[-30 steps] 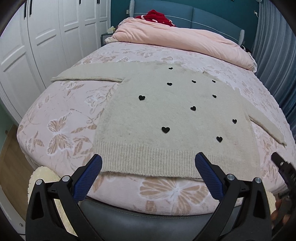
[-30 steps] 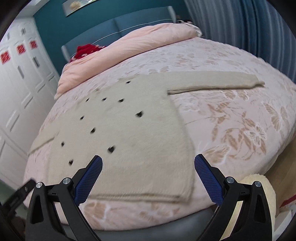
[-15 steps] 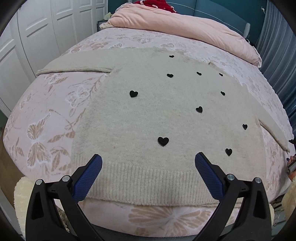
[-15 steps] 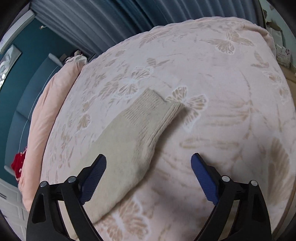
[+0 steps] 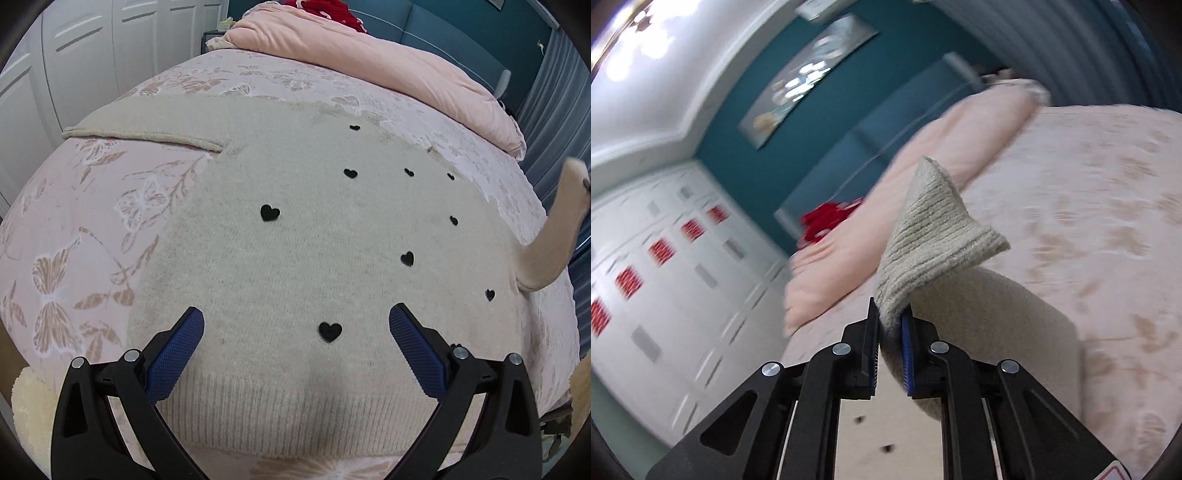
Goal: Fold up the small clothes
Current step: 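Grasp the sweater sleeve cuff with the right gripper and lift it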
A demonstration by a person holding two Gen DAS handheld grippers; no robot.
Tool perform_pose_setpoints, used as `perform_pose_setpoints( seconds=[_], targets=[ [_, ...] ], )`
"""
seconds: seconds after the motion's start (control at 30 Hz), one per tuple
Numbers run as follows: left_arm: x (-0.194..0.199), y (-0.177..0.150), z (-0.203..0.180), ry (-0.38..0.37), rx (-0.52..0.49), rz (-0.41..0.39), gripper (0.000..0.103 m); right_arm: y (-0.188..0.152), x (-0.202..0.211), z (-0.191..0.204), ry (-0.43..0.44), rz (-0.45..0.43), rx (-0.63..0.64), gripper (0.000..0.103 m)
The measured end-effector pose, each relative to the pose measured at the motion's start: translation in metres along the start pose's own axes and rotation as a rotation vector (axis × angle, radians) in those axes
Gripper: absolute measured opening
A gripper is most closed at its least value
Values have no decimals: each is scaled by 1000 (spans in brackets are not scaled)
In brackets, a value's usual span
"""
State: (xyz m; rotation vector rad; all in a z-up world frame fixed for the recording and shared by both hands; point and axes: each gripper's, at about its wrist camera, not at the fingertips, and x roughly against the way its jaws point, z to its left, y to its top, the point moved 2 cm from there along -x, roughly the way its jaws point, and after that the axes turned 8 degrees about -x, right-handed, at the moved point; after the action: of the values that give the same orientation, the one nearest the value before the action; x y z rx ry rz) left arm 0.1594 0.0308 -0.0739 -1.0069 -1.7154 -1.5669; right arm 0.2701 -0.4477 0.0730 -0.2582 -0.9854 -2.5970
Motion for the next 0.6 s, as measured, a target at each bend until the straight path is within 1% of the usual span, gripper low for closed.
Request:
perform_pose_setpoints(
  seconds=[0.07, 0.1, 0.13, 0.17, 0.2, 0.23, 0.3, 0.33, 0.37, 0.4, 0.43, 0.47, 0.5, 0.53, 0.57, 0.6],
  targets=[
    [2, 10, 6, -9, 23, -20, 98, -44, -48, 68, 125, 143, 81, 13],
    [4, 14, 8, -19, 37, -31, 98, -72, -75, 94, 167, 214, 102, 17],
    [4, 19, 11, -31, 51, -40, 98, -100, -98, 113, 182, 270, 123, 18],
    [5, 25, 13, -47, 68, -47, 98, -124, -119, 123, 182, 321, 140, 23],
    [4, 30, 15, -69, 84, -54, 98, -152, -141, 129, 172, 383, 149, 35],
    [2, 35, 17, -95, 98, -56, 98, -179, -160, 129, 142, 436, 165, 38],
    [-6, 49, 22, -152, 132, -57, 98, -218, -172, 119, 66, 482, 196, 39],
    [-12, 56, 23, -185, 144, -61, 98, -227, -171, 109, 37, 491, 201, 39],
    [-21, 65, 24, -221, 156, -61, 98, -230, -162, 93, 16, 493, 188, 42],
    [-31, 73, 25, -248, 167, -54, 98, -231, -150, 76, 0, 485, 158, 49],
    [-46, 83, 25, -283, 179, -43, 98, -231, -133, 60, -25, 466, 116, 52],
    [-62, 91, 25, -292, 196, -23, 98, -229, -117, 43, -59, 446, 82, 56],
    [-79, 99, 24, -297, 214, -3, 98, -229, -103, 24, -101, 427, 60, 56],
    [-97, 107, 23, -311, 231, 15, 98, -224, -87, 6, -150, 407, 43, 56],
    [-115, 115, 23, -304, 257, 41, 98, -218, -75, -11, -194, 395, 27, 57],
    [-130, 122, 22, -320, 283, 57, 98, -212, -66, -27, -227, 387, 6, 57]
  ],
)
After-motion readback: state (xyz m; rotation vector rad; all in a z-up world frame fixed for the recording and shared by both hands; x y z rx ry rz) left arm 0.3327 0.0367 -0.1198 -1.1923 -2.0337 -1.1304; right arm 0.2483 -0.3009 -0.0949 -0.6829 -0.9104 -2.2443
